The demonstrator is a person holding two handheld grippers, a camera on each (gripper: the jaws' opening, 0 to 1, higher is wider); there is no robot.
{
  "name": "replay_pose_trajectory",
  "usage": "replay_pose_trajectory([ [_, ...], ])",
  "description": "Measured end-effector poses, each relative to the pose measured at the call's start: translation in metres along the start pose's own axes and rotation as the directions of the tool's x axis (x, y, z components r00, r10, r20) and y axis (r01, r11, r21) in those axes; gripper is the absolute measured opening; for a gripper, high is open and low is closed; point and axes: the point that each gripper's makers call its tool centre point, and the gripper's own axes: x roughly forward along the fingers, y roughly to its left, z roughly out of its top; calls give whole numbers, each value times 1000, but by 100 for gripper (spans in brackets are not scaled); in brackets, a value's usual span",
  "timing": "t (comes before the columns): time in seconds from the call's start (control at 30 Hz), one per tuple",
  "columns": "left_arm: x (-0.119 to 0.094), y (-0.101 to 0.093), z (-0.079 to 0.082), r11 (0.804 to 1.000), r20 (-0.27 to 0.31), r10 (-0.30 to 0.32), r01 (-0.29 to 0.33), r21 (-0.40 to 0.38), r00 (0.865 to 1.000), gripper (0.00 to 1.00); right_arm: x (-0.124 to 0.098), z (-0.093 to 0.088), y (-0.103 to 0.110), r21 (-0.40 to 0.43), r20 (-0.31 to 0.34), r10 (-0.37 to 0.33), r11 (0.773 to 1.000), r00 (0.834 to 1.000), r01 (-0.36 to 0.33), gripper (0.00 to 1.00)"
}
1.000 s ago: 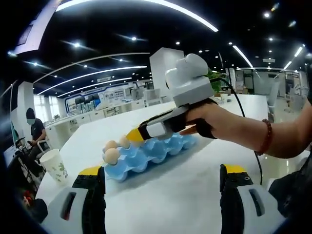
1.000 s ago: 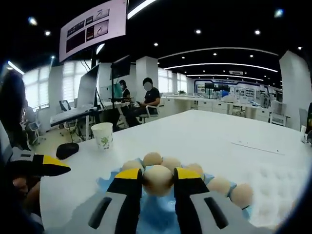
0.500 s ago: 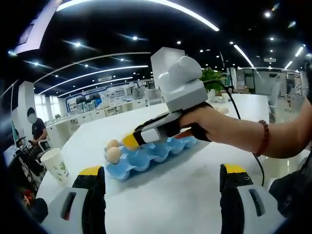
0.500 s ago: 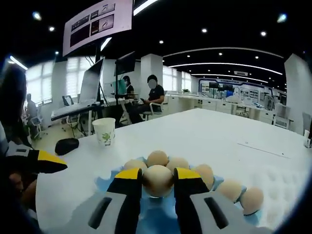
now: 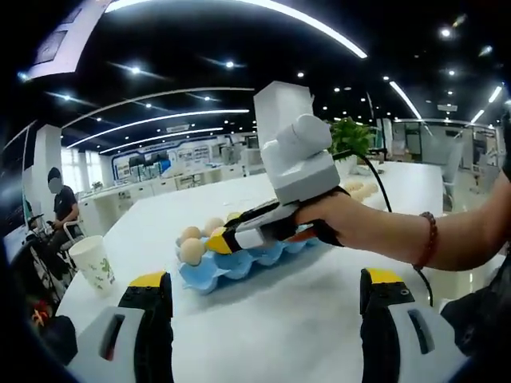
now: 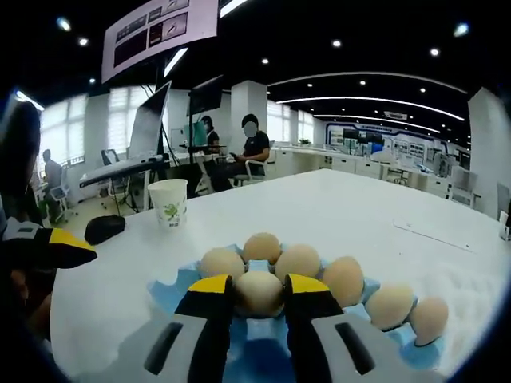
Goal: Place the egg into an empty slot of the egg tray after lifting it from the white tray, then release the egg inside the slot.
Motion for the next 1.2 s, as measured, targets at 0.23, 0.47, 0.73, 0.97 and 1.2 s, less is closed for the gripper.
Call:
replay_pose_trajectory([
  [0.23,0,1,0,1000,2,6,-6,-3,1000,100,-1,-1,1,-17,2,-3,1000,1000,3,27],
  [0.47,1,-1,1,1000,-1,0,0,3,1000,100,-1,0,-1,-50,-11,-14,999,1000,14,29],
  [0.73,1,-1,1,1000,-1,1,-1,-1,1000,100,-5,6,-3,-50,22,-24,998,999,25,39],
  [0.97,3,-4,4,1000,3,-8,8,5,1000,100,-10,13,-5,-84,43,-33,996,999,36,43],
  [1.2,5,-8,5,1000,0,-16,16,10,1000,100,-18,14,-14,-63,46,-45,997,998,48,50],
])
